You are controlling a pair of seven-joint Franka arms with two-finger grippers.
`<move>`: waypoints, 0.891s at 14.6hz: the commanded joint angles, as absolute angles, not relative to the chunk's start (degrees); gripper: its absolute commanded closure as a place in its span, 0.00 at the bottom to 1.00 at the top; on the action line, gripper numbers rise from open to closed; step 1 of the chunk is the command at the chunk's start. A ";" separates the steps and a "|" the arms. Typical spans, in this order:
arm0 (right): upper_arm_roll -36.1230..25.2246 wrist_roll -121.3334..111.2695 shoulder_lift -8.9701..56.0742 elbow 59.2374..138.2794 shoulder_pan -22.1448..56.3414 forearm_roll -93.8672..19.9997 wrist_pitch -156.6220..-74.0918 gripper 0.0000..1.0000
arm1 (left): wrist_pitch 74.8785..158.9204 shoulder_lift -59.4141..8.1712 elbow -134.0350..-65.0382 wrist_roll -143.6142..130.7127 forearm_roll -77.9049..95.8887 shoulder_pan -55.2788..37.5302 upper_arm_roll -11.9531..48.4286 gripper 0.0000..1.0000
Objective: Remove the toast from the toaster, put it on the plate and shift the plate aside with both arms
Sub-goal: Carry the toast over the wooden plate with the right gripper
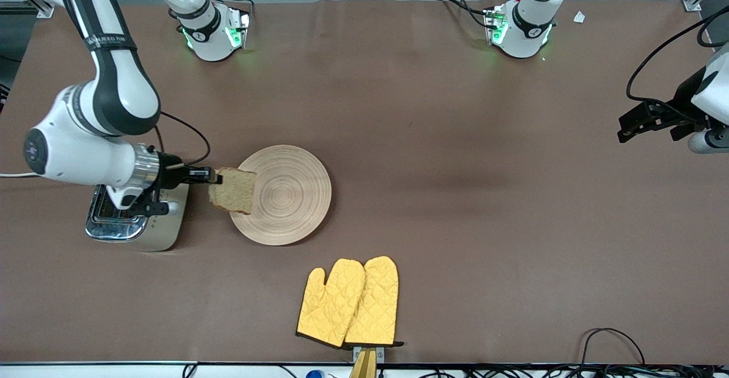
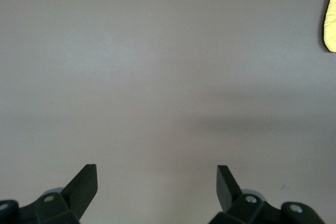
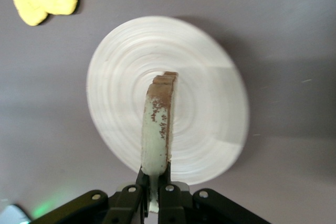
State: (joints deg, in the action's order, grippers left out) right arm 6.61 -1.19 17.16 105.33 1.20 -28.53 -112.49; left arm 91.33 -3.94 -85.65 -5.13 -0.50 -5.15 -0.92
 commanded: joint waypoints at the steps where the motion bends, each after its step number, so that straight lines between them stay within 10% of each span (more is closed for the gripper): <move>1: 6.42 0.79 17.93 106.44 4.30 -33.56 -115.39 1.00 | 91.41 -4.22 -84.90 -5.10 -0.62 -5.10 -0.79 0.00; 13: 6.15 -11.31 26.27 108.01 4.32 -41.66 -119.62 1.00 | 91.23 -4.22 -84.99 -5.54 -0.53 -5.10 -0.79 0.00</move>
State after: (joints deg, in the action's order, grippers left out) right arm 5.97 -6.04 26.04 106.35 6.78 -39.82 -119.56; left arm 91.33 -3.94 -85.65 -5.13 -0.50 -5.16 -0.92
